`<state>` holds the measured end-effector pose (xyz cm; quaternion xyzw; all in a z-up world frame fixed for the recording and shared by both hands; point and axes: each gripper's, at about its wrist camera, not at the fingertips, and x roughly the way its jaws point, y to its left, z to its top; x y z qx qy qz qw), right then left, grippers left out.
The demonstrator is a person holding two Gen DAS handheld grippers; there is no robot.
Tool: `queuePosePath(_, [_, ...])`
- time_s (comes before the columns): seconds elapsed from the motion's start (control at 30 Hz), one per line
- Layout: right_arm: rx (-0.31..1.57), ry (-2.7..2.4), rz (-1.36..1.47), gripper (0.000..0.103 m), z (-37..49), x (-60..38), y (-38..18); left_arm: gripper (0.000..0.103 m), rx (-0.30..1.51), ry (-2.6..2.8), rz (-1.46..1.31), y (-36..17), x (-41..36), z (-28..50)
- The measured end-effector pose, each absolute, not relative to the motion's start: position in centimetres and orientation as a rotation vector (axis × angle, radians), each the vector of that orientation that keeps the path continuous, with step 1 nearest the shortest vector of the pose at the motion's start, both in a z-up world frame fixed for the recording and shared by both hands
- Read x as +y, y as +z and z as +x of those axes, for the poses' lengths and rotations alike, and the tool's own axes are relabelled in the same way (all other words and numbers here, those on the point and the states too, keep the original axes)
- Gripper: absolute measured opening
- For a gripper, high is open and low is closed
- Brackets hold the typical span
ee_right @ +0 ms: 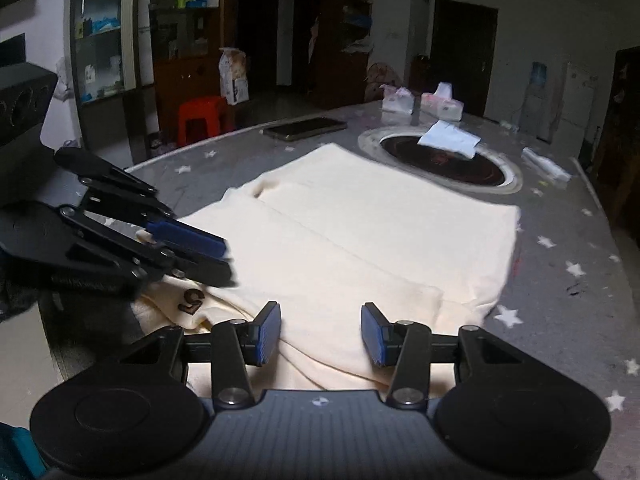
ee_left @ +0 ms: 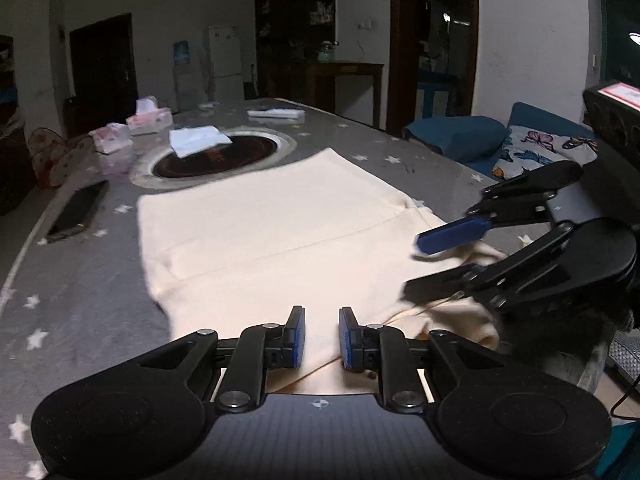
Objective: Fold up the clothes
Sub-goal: 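Grasp the hem with the left tool while the right tool grasps the hem too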
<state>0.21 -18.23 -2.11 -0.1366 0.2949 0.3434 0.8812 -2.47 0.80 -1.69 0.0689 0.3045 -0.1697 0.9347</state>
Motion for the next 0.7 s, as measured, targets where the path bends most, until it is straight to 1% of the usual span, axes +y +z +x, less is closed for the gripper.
queuePosePath(0.13, [0.659,0.703,-0.283,0.044,0.2,-19.6,-2.9,0.021,0.605,-0.363,0.233,-1.7,1.1,-4.0])
queuePosePath(0.17, [0.660,0.707,-0.279,0.044,0.0,-19.9,-2.8,0.023,0.601,-0.369,0.259,-1.8,1.1,-4.5])
queuePosePath(0.2, [0.659,0.712,-0.274,0.044,-0.1,-20.2,-2.6,0.026,0.596,-0.375,0.286,-1.8,1.2,-4.9])
queuePosePath(0.27, [0.657,0.721,-0.263,0.044,-0.4,-20.6,-2.0,0.036,0.587,-0.387,0.338,-1.9,1.2,-5.7])
queuePosePath(0.33, [0.658,0.732,-0.264,0.044,-0.7,-21.0,-1.5,0.042,0.577,-0.398,0.391,-2.1,1.3,-6.5])
queuePosePath(0.4, [0.658,0.732,-0.290,0.045,-1.1,-21.3,-1.2,0.044,0.568,-0.409,0.443,-2.2,1.4,-7.4])
queuePosePath(0.47, [0.659,0.735,-0.319,0.046,-1.5,-21.3,-1.0,0.049,0.557,-0.420,0.495,-2.3,1.4,-8.2])
queuePosePath(0.53, [0.661,0.739,-0.351,0.049,-1.8,-21.3,-0.8,0.050,0.543,-0.433,0.549,-2.5,1.3,-8.9])
queuePosePath(0.57, [0.661,0.742,-0.368,0.053,-2.0,-21.3,-0.8,0.050,0.531,-0.440,0.575,-2.8,0.8,-9.0])
queuePosePath(0.67, [0.655,0.755,-0.439,0.055,-2.8,-21.2,-0.7,0.050,0.496,-0.446,0.620,-3.5,0.0,-8.8])
queuePosePath(0.7, [0.649,0.761,-0.463,0.058,-3.1,-21.2,-0.7,0.050,0.487,-0.446,0.625,-3.6,-0.1,-8.6])
